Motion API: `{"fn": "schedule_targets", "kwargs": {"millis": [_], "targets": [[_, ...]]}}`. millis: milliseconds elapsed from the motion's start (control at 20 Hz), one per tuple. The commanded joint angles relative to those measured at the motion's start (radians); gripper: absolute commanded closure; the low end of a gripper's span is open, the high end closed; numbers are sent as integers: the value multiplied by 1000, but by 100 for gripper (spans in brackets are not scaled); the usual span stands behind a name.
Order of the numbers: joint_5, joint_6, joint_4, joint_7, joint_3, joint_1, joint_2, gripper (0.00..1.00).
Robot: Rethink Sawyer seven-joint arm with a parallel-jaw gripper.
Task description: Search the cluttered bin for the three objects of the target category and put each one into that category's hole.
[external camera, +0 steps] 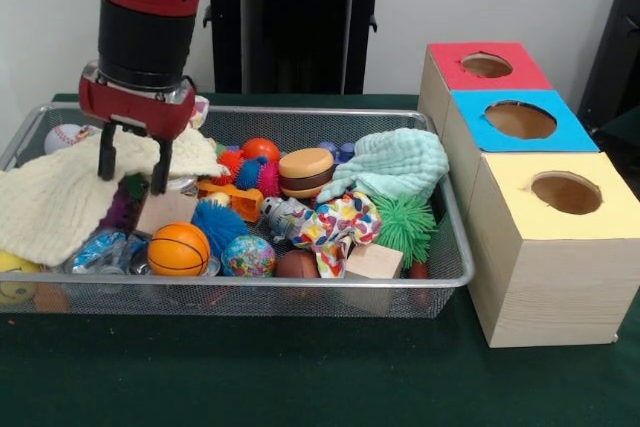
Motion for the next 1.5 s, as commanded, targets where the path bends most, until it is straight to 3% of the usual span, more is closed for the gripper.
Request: {"fn": "schedule_targets", "kwargs": {"millis": [50,250,400,800,1250,1500], "targets": [[109,41,142,-68,79,-76,16,0],[223,6,266,-70,206,-136,29,0],[253,25,310,-43,205,-112,-6,0],[195,-35,341,87,69,46,-92,0],[91,-213,238,191,-134,188,29,0],[103,-263,217,188,-220,234,20,0]]}}
